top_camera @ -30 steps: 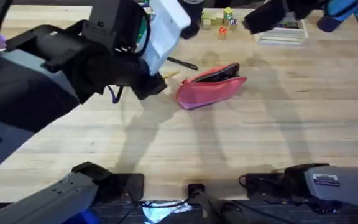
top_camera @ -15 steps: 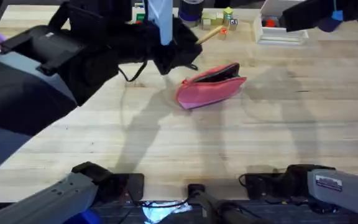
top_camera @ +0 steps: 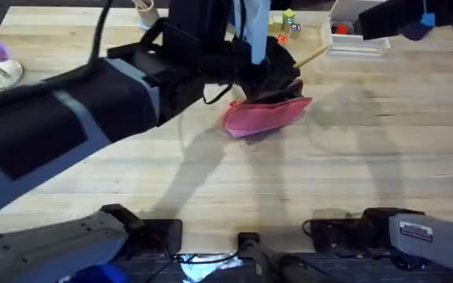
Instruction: Unzip the bag, pick up the pens from the table one at a time and place them inside, then zip the bag closed.
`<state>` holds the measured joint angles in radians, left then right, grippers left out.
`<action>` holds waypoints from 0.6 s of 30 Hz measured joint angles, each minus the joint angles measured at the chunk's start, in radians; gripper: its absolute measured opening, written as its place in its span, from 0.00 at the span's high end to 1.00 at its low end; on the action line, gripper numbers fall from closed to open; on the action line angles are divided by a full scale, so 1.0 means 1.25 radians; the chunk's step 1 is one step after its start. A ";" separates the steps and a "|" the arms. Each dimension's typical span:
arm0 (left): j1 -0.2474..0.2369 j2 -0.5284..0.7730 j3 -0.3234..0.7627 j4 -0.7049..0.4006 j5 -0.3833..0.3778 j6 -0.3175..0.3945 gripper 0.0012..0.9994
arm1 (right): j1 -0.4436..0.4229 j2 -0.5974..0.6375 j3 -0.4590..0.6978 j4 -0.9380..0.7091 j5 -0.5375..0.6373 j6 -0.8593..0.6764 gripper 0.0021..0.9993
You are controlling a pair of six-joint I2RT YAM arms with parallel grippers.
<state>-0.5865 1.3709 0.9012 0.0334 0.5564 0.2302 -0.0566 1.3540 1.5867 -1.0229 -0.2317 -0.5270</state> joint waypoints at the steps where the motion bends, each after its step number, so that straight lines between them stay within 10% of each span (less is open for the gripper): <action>1: -0.004 0.008 0.000 0.002 -0.002 -0.005 0.96 | 0.000 0.000 0.000 0.000 0.000 0.000 0.00; 18: -0.011 0.137 0.000 0.003 -0.024 -0.015 0.96 | 0.000 0.000 0.000 0.000 0.000 0.000 0.00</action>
<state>-0.5999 1.5421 0.9012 0.0368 0.5266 0.2114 -0.0566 1.3540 1.5867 -1.0233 -0.2317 -0.5270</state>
